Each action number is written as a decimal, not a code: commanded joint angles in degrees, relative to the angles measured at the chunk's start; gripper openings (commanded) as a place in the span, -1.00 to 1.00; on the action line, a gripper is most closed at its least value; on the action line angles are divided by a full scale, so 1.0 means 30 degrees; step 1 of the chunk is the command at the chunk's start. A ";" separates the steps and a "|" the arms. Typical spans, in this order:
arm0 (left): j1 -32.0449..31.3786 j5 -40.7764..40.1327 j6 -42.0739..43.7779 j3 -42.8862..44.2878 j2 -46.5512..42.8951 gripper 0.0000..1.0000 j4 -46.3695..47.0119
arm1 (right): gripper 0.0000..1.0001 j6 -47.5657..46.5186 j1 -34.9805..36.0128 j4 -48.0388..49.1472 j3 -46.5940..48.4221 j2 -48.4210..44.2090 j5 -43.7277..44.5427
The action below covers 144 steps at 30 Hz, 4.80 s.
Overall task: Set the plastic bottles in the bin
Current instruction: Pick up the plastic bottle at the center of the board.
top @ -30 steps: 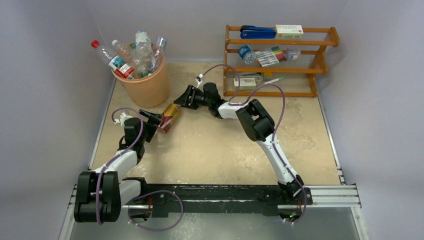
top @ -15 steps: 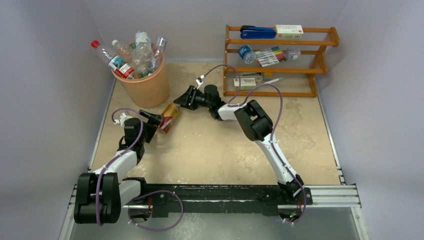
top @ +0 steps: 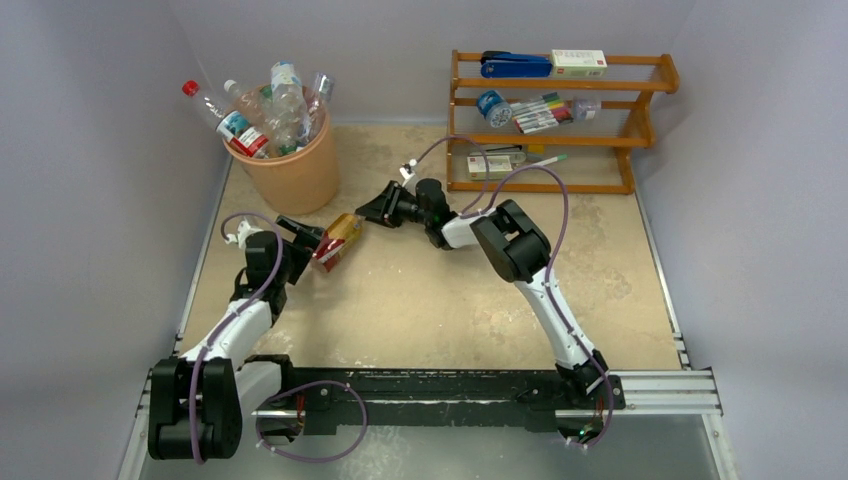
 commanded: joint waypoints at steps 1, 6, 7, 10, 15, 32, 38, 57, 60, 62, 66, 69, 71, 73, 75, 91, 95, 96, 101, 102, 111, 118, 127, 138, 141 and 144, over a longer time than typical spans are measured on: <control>-0.0046 0.1747 0.0080 0.2443 -0.1372 0.95 -0.0266 | -0.43 0.0425 0.0094 0.1726 -0.2925 -0.2874 0.0381; -0.0038 0.2839 0.0137 0.4235 -0.2039 0.96 -0.1619 | -0.45 0.1928 -0.0024 0.4230 -0.6503 -0.5571 0.0935; -0.0045 0.3133 0.0145 0.4632 -0.2011 0.95 -0.1842 | -0.45 0.2442 -0.0062 0.4938 -0.7245 -0.5966 0.1022; -0.0031 0.4204 0.0162 0.5478 -0.2005 0.96 -0.2104 | -0.46 0.4281 -0.0120 0.7305 -0.9295 -0.6737 0.1268; -0.0045 0.5450 0.0051 0.6340 -0.2567 0.96 -0.2352 | -0.47 0.7373 -0.0138 1.1805 -1.2218 -0.6980 0.1771; -0.0038 0.2628 0.2018 0.8682 -0.5224 0.99 -0.7963 | -0.47 1.1251 -0.0780 1.6998 -1.5546 -0.7500 0.3982; -0.0046 0.4601 0.0931 0.7759 -0.4947 0.99 -0.5279 | -0.46 1.2264 -0.0738 1.6873 -1.4039 -0.7370 0.4885; -0.0075 0.5804 0.0671 0.7280 -0.4080 1.00 -0.2008 | -0.47 1.3782 0.0139 1.6262 -1.0723 -0.7056 0.5493; -0.0074 0.5592 0.0743 0.7064 -0.4223 0.99 -0.1708 | -0.47 1.3854 0.0328 1.6190 -1.0639 -0.6919 0.5545; -0.0071 0.5435 0.0776 0.6902 -0.4293 0.99 -0.1441 | -0.47 1.3870 0.0480 1.5953 -1.0653 -0.6890 0.5543; -0.0104 0.5349 0.0431 0.6425 -0.4471 0.99 -0.0422 | -0.47 1.3842 0.0779 1.5550 -0.9875 -0.6730 0.5683; -0.0104 0.5394 0.0474 0.6319 -0.4442 0.99 -0.0297 | -0.47 1.3973 0.0949 1.5466 -0.9641 -0.6532 0.5834; -0.0104 0.5329 0.0819 0.6339 -0.4461 0.99 -0.0766 | -0.48 1.4041 0.1039 1.5323 -0.9329 -0.6379 0.5877; -0.0104 0.5168 0.1120 0.6333 -0.4567 1.00 -0.1122 | -0.48 1.4085 0.1102 1.5150 -0.9101 -0.6332 0.5986; -0.0104 0.5037 0.1267 0.6234 -0.4680 0.99 -0.1255 | -0.49 1.4074 0.1155 1.4818 -0.8899 -0.6314 0.6025; -0.0206 0.4878 0.0989 0.6082 -0.4566 0.86 -0.1252 | -0.49 1.4035 0.1461 1.2833 -0.7154 -0.5398 0.6104; -0.0251 0.4893 0.0922 0.6060 -0.4442 0.64 -0.1229 | -0.49 1.4263 0.1490 1.2947 -0.6881 -0.5021 0.6128; -0.0251 0.4913 0.0910 0.6080 -0.4388 0.57 -0.1218 | -0.49 1.4278 0.1490 1.2927 -0.6827 -0.4985 0.6128; -0.0269 0.4984 0.0762 0.6112 -0.3783 0.12 -0.0861 | -0.49 1.4167 0.1548 1.2986 -0.6870 -0.5038 0.6056; -0.0279 0.4884 0.0842 0.6236 -0.3643 0.03 -0.0963 | -0.49 1.4148 0.1578 1.3118 -0.6969 -0.5079 0.6042; -0.0295 0.3556 0.2424 0.8729 -0.1885 0.00 -0.2497 | -0.49 1.3264 0.1872 1.3842 -0.8507 -0.6145 0.5503; -0.0280 0.3186 0.2885 0.9433 -0.1168 -0.01 -0.2758 | -0.49 1.2609 0.2772 1.4104 -0.8930 -0.6312 0.4820; -0.0266 0.2819 0.3339 0.9907 -0.0909 0.00 -0.3363 | -0.49 1.2581 0.4222 1.5368 -0.9456 -0.5946 0.4513; -0.0252 0.2098 0.4309 1.1259 -0.0695 0.00 -0.4596 | 0.28 1.1466 0.4354 1.5140 -1.1354 -0.7403 0.2513; -0.0252 0.2001 0.4427 1.1688 -0.0740 -0.01 -0.4878 | 0.58 1.1719 0.4125 1.6060 -1.2363 -0.7321 0.2498; -0.0243 0.1687 0.4804 1.2372 -0.0741 -0.01 -0.5436 | 0.74 1.2125 0.3985 1.7307 -1.3383 -0.7103 0.2580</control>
